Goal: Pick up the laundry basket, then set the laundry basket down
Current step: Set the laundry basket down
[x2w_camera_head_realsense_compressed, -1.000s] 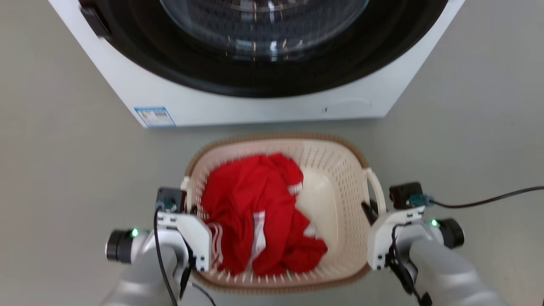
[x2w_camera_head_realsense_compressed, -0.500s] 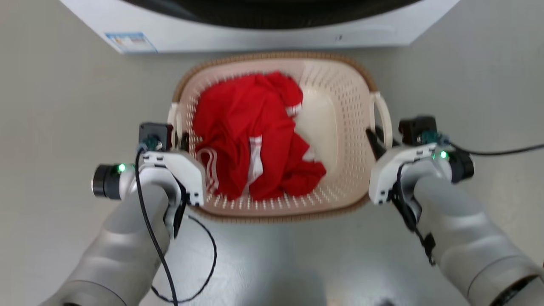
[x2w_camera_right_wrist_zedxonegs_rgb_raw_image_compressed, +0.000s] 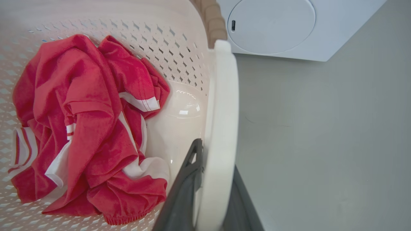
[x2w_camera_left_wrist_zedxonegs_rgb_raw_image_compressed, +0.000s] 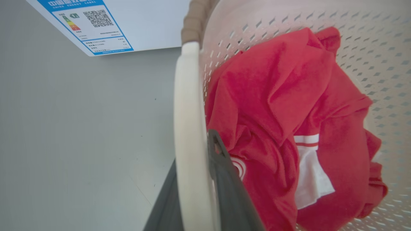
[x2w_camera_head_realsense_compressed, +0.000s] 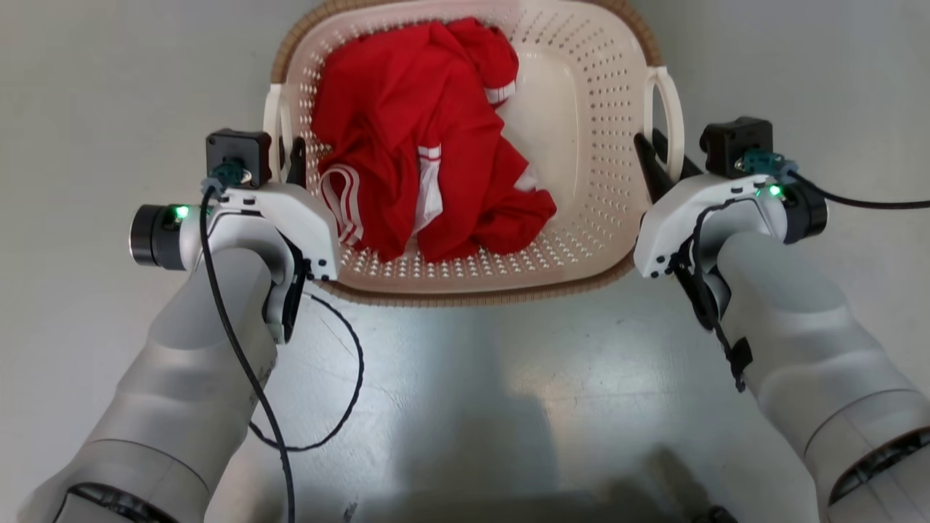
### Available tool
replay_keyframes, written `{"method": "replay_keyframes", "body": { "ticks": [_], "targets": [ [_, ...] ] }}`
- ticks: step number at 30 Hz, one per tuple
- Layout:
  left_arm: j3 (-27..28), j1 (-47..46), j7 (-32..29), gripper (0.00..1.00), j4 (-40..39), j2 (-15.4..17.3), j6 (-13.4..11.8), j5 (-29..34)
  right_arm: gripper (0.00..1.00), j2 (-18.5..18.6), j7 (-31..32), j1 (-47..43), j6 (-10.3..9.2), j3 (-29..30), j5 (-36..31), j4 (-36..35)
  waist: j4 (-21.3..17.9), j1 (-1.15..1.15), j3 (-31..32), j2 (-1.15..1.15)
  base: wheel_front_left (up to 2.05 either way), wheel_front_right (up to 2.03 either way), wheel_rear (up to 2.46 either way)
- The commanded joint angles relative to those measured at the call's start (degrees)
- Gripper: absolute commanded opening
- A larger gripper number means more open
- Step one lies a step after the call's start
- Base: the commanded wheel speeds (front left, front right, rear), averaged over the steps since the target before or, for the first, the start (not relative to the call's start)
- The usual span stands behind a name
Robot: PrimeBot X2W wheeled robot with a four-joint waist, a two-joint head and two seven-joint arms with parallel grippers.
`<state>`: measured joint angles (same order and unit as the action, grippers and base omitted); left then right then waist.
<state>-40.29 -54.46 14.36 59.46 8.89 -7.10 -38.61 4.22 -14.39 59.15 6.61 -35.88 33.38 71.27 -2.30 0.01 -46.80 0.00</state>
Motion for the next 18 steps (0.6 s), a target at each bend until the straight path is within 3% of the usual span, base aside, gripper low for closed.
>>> {"method": "replay_keyframes", "body": {
  "ticks": [1,18],
  "targets": [
    [1.3,-1.5,0.6,0.0,-1.3,1.1,0.2,1.3,0.0,-1.3,-0.6,-0.8,0.88,-0.6,-1.4,-1.0,-0.2,-0.01,-1.4,0.0,0.0,0.0,0.0],
    [9.0,-3.6,0.6,0.0,-1.4,0.5,2.2,9.2,0.0,-1.3,-0.6,-0.3,0.88,9.0,-10.3,-2.6,-0.2,-0.01,-5.8,0.0,0.0,0.0,0.0]
  ]
}}
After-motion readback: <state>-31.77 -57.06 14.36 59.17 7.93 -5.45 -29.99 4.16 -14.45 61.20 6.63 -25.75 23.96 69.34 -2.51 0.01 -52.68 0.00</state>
